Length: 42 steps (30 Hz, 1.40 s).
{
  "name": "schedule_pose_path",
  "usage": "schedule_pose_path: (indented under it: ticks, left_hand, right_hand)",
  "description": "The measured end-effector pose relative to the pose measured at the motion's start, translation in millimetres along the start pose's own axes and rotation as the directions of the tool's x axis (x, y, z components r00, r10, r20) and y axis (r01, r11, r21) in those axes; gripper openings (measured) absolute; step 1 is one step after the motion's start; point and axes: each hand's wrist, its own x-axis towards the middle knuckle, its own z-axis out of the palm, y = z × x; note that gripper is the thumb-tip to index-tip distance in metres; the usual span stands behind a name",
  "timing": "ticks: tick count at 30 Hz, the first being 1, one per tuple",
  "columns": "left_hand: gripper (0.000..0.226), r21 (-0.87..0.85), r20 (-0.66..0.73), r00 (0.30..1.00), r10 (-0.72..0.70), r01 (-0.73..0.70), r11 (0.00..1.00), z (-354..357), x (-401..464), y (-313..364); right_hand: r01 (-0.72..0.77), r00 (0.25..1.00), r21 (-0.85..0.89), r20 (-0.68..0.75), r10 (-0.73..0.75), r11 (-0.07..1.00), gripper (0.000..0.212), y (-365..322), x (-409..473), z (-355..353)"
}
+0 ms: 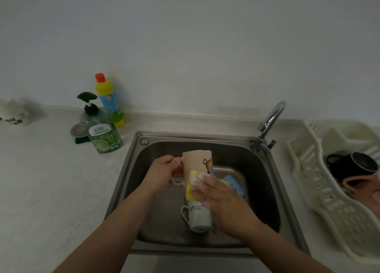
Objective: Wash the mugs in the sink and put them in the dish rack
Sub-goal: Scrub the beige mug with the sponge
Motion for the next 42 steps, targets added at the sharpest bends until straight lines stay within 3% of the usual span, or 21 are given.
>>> schedule_pose_path:
  ticks: [2,4,6,9,11,14,19,21,23,27,30,32,35,36,39,42]
  left_hand:
    - [0.018,-0.034,0.023,1.0,-0.003,0.004,0.999,-3,2,-1]
    - [0.019,-0.04,0.066,0.998,-0.004,0.007,0.999,-2,2,-2]
    - [0.021,-0.07,0.097,0.995,-0.004,0.011,0.997,-2,3,-2]
    - [0.022,-0.13,0.111,0.994,-0.008,0.023,0.991,-7,3,0]
    - [0.022,-0.125,0.126,0.992,-0.005,0.021,0.992,-6,3,-1]
    - [0.023,-0.135,0.153,0.988,-0.021,0.042,0.99,3,-1,-6]
    - [0.026,-0.191,0.138,0.99,-0.021,0.048,0.98,-2,-1,-6]
    - [0.028,-0.179,0.16,0.987,-0.029,0.058,0.982,2,-2,-7]
    - [0.03,-0.177,0.179,0.983,-0.03,0.062,0.982,8,-3,-8]
    - [0.027,-0.232,0.168,0.986,0.014,0.026,0.972,4,-2,-4]
    - [0.027,-0.199,0.186,0.982,0.019,0.019,0.98,5,-1,-1]
    - [0.027,-0.183,0.184,0.983,0.007,0.027,0.983,9,-1,-1]
    - [0.026,-0.187,0.145,0.989,-0.004,0.031,0.982,7,2,1]
    - [0.025,-0.179,0.132,0.991,-0.003,0.026,0.984,4,3,1]
    - [0.023,-0.09,0.118,0.993,0.016,-0.006,0.996,6,2,0]
    - [0.023,-0.02,0.089,0.996,0.028,-0.027,0.999,11,0,2]
  right_hand:
    - [-0.023,0.998,0.003,-0.057,0.023,1.0,0.095,7,-7,-1]
    - [-0.215,0.949,0.135,-0.206,0.239,0.967,0.101,20,9,-5]
    - [-0.286,0.905,0.282,-0.234,0.355,0.916,0.096,21,17,-13]
    - [-0.076,0.957,0.249,-0.254,0.141,0.965,0.092,6,-10,-2]
    - [-0.079,0.948,0.327,-0.267,0.172,0.942,0.084,12,-11,-3]
    - [-0.232,0.836,0.551,-0.307,0.454,0.801,0.063,25,10,-10]
    - [-0.173,0.826,0.709,-0.274,0.492,0.684,0.051,-7,-29,6]
    - [-0.188,0.757,0.831,-0.217,0.617,0.523,0.047,-2,-14,-1]
    - [-0.198,0.69,0.936,-0.077,0.719,0.29,0.049,8,6,-12]
    - [-0.193,0.711,0.95,-0.037,0.702,0.246,0.04,-9,-13,-26]
    - [-0.179,0.732,0.933,-0.086,0.676,0.312,0.035,4,-6,-26]
    - [-0.178,0.724,0.903,-0.148,0.674,0.391,0.044,19,10,-30]
    - [-0.229,0.817,0.626,-0.292,0.497,0.745,0.063,11,-5,-17]
    - [-0.228,0.856,0.535,-0.288,0.429,0.813,0.068,3,-14,-13]
    - [-0.259,0.873,0.315,-0.329,0.361,0.913,0.076,10,4,-11]
    - [-0.255,0.898,0.057,-0.357,0.258,0.965,0.069,12,30,-19]
